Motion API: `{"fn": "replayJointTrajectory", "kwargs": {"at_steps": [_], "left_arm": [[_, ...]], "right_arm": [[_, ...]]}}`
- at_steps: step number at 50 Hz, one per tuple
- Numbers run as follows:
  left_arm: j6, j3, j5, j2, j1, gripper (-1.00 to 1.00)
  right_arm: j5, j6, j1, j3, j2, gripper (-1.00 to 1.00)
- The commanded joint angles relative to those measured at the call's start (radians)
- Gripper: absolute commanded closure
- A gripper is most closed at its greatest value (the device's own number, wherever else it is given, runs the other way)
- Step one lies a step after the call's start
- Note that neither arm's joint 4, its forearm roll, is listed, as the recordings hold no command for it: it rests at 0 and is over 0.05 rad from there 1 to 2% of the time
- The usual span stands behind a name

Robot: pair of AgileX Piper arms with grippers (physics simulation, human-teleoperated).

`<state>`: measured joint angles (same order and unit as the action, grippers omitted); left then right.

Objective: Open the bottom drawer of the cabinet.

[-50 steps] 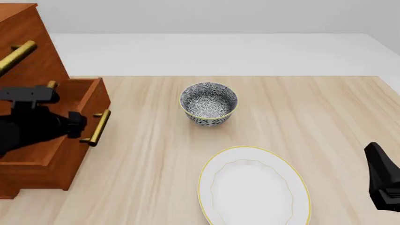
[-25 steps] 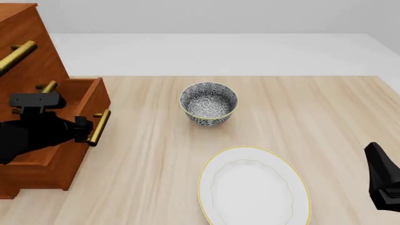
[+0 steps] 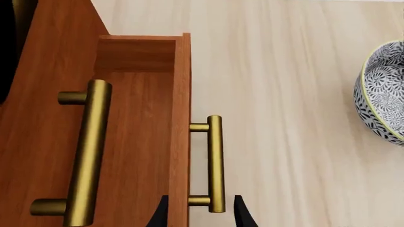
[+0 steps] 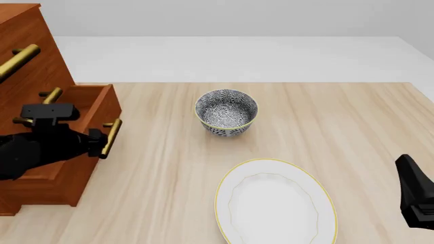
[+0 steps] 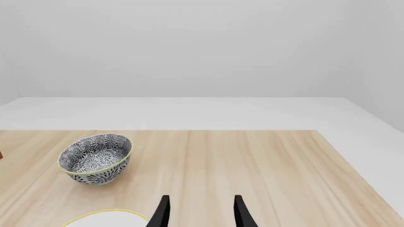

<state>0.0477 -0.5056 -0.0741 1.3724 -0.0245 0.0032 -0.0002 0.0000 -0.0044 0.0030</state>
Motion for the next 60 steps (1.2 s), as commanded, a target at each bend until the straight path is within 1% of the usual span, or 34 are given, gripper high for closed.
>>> {"fn": "replayJointTrajectory", "kwargs": {"at_steps": [1, 9, 15, 25, 32, 40, 54, 60], "left_arm": [[0.012, 0.009, -0.016, 0.019, -0.013, -1.00], [0.024, 0.001, -0.010, 0.019, -0.043, -1.00], [0.041, -0.008, -0.006, 0.024, -0.086, -1.00], [0.057, -0.035, -0.004, 0.034, -0.133, -1.00], [0.087, -0.058, 0.008, 0.031, -0.197, -1.00], [0.089, -0.067, 0.004, 0.044, -0.230, -1.00], [0.117, -0.114, 0.018, 0.055, -0.304, -1.00], [0.129, -0.126, 0.008, 0.074, -0.340, -1.00]], "right_arm": [[0.000, 0.000, 0.000, 0.000, 0.000, -1.00], [0.000, 0.000, 0.000, 0.000, 0.000, -1.00], [0.000, 0.000, 0.000, 0.000, 0.000, -1.00], [0.000, 0.000, 0.000, 0.000, 0.000, -1.00], [0.000, 0.000, 0.000, 0.000, 0.000, -1.00], [0.000, 0.000, 0.000, 0.000, 0.000, -1.00], [0.000, 0.000, 0.000, 0.000, 0.000, -1.00], [0.000, 0.000, 0.000, 0.000, 0.000, -1.00]]}}
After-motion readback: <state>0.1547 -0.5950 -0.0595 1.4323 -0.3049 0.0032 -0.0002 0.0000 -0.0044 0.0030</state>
